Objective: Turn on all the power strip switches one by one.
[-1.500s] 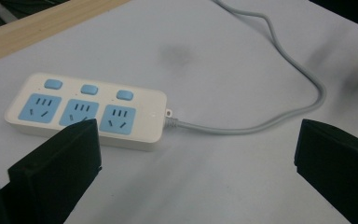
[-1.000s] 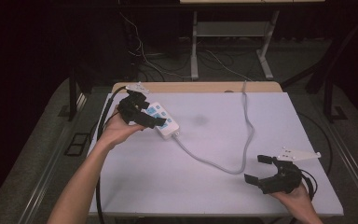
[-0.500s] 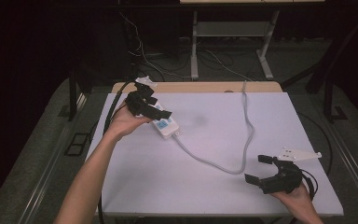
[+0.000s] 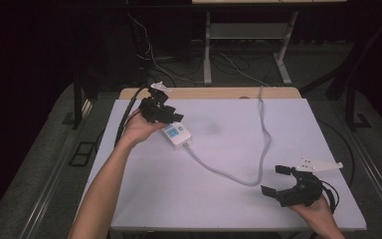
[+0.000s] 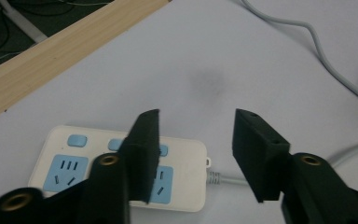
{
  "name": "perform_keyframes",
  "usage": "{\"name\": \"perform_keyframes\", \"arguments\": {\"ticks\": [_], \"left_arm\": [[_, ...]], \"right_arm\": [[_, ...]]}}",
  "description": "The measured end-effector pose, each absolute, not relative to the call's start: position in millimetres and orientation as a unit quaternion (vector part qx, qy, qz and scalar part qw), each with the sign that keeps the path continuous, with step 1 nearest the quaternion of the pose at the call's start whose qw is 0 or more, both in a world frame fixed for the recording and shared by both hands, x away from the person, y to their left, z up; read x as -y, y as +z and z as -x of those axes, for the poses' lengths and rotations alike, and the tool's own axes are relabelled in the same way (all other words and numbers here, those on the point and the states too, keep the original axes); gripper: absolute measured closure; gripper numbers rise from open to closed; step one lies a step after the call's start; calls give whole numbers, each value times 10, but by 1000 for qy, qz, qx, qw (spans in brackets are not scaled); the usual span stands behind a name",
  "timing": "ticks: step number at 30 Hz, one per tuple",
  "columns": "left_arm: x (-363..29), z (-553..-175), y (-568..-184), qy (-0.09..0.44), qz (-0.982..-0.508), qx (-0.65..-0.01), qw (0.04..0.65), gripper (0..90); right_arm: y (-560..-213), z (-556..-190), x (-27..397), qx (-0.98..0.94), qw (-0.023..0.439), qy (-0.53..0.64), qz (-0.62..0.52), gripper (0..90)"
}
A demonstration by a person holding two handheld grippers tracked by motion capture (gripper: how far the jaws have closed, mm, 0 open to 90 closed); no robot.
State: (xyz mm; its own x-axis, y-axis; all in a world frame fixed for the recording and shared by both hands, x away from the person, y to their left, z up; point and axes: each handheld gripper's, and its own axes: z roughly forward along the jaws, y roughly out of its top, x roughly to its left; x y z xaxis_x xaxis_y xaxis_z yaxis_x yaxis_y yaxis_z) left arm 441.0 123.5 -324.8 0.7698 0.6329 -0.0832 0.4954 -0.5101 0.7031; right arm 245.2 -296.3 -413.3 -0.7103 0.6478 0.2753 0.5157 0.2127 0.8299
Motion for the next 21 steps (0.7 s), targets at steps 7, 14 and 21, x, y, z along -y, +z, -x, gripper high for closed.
{"name": "perform_keyframes", "arguments": {"ticks": [7,14,21], "left_arm": [[-1250,-4505,-3339,72,-862,-332,376,772],[-1231,-4586,-3446,59,-863,-336,372,892],[-1181,-4636,-3559,53,-867,-337,363,893]], "right_arm": [[-4133,-2457,2964,-776,66,503,-375,6],[-4133,-2459,2967,-775,66,504,-375,6],[-4133,-2461,2966,-775,67,504,-375,6]]}}
